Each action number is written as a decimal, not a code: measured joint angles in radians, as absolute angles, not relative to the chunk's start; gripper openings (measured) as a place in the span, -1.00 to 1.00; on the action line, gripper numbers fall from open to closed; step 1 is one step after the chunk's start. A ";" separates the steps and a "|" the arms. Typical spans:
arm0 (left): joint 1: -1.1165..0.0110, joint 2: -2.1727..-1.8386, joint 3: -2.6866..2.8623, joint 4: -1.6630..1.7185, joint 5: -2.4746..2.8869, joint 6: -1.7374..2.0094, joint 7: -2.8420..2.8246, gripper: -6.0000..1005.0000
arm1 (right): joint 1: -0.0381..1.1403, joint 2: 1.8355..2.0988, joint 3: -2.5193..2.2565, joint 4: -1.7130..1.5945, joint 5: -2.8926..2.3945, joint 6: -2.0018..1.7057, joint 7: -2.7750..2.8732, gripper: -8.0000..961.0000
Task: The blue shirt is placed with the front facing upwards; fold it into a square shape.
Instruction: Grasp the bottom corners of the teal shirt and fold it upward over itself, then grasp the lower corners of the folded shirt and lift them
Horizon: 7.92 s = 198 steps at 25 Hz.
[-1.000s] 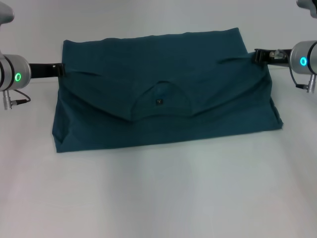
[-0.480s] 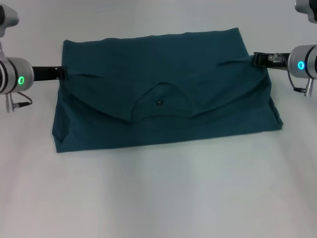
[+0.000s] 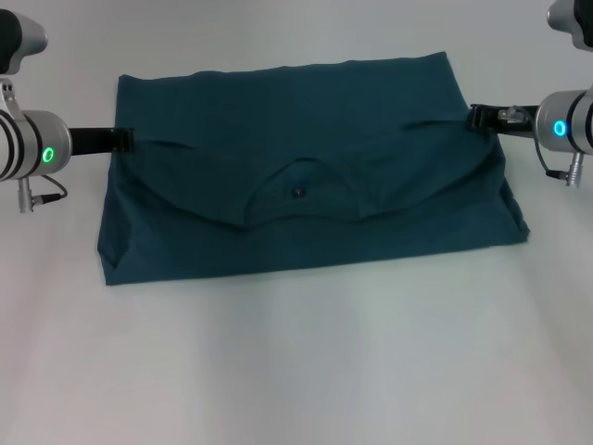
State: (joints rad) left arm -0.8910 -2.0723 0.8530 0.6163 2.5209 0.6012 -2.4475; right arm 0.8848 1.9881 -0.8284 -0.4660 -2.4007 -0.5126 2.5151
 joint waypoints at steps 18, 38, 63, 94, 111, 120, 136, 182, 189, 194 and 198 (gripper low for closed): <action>-0.887 -2.071 0.852 0.617 2.524 0.602 -2.449 -0.99 | 0.886 1.984 -0.828 -0.467 -2.401 -0.521 2.517 -0.79; -0.827 -2.076 0.839 0.701 2.491 0.643 -2.567 0.15 | 0.848 1.965 -0.804 -0.551 -2.343 -0.674 2.505 0.24; -0.543 -2.012 0.555 0.710 2.100 1.261 -2.642 0.13 | 0.478 1.942 -0.655 -0.631 -1.687 -1.400 2.233 0.38; -0.604 -2.055 0.704 0.589 2.166 0.974 -2.250 0.13 | 0.486 1.942 -0.650 -0.608 -1.752 -1.381 2.194 0.34; -0.637 -2.062 0.762 0.541 2.177 0.877 -2.241 0.10 | 0.473 1.940 -0.650 -0.598 -1.752 -1.375 2.192 0.31; -0.647 -2.062 0.779 0.538 2.177 0.877 -2.240 0.04 | 0.469 1.940 -0.650 -0.597 -1.752 -1.373 2.190 0.30; -0.669 -2.052 0.790 0.535 2.177 0.903 -2.312 -0.08 | 0.463 1.940 -0.647 -0.597 -1.749 -1.374 2.190 0.28; -0.704 -1.992 0.603 0.549 2.168 1.117 -2.357 -0.99 | 0.728 1.881 -0.658 -0.696 -2.569 -1.175 2.571 0.21; -0.703 -1.994 0.603 0.549 2.167 1.116 -2.357 -0.99 | 0.736 1.891 -0.669 -0.646 -2.574 -1.094 2.571 0.20; -0.702 -1.994 0.599 0.548 2.166 1.116 -2.357 -0.99 | 0.748 1.904 -0.716 -0.614 -2.574 -1.020 2.562 0.19; -0.701 -1.994 0.595 0.548 2.166 1.115 -2.356 -0.99 | 0.758 1.913 -0.742 -0.592 -2.575 -0.977 2.560 0.19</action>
